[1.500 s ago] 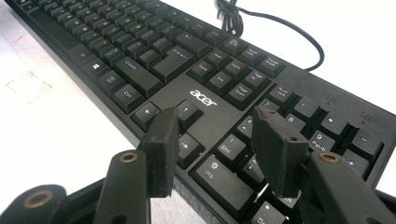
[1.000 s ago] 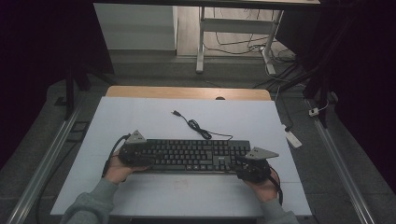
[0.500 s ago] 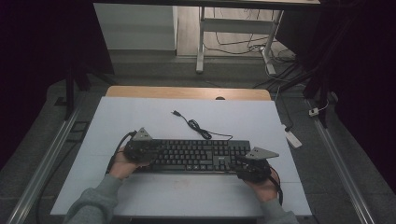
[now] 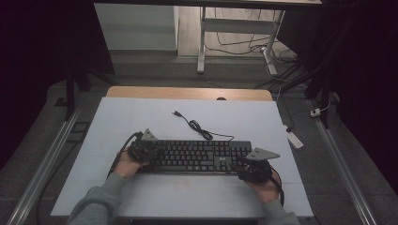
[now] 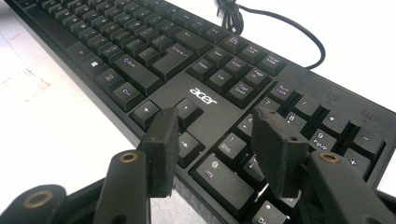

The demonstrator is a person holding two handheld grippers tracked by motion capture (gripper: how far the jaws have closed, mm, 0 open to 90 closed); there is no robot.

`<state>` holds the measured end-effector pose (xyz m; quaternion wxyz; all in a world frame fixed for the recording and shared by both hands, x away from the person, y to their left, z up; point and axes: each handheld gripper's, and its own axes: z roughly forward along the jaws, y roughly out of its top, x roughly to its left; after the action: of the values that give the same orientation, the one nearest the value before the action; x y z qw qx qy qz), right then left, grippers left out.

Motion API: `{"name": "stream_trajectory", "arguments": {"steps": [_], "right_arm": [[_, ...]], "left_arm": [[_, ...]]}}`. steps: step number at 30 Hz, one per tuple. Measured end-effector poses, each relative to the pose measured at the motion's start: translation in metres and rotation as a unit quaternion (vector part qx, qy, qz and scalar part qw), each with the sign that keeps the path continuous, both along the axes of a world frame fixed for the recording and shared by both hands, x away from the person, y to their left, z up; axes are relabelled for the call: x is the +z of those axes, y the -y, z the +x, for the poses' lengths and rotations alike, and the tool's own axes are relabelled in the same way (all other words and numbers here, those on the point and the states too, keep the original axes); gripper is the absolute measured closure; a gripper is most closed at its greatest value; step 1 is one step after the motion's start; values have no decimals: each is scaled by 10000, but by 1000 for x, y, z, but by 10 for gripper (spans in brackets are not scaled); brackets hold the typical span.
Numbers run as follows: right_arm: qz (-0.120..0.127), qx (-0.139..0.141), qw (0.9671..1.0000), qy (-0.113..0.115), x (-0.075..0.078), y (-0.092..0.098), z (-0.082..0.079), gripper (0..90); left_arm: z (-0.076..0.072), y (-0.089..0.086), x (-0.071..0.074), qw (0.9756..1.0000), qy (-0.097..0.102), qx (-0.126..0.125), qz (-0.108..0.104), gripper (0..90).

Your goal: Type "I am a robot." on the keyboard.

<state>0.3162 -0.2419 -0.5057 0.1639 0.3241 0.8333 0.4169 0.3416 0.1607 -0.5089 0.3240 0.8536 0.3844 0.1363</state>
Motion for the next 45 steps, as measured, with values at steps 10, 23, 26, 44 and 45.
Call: {"name": "stream_trajectory", "arguments": {"steps": [10, 23, 26, 44, 45], "right_arm": [[9, -5, 10000, 7, -1, -1, 0, 516], [26, 6, 10000, 21, -1, -1, 0, 515], [-12, 9, 10000, 13, 0, 0, 0, 514], [26, -14, 10000, 29, 1, 2, 0, 512], [31, -13, 10000, 37, 1, 2, 0, 512]], "left_arm": [[1, 1, -4, 10000, -15, 23, 61, 891], [1, 4, -9, 10000, -19, 13, 81, 890], [0, 2, -6, 10000, 68, 2, -9, 854], [-26, -11, 15, 9978, 184, 46, -636, 309], [-27, -12, 15, 9975, 162, 56, -682, 301]]}}
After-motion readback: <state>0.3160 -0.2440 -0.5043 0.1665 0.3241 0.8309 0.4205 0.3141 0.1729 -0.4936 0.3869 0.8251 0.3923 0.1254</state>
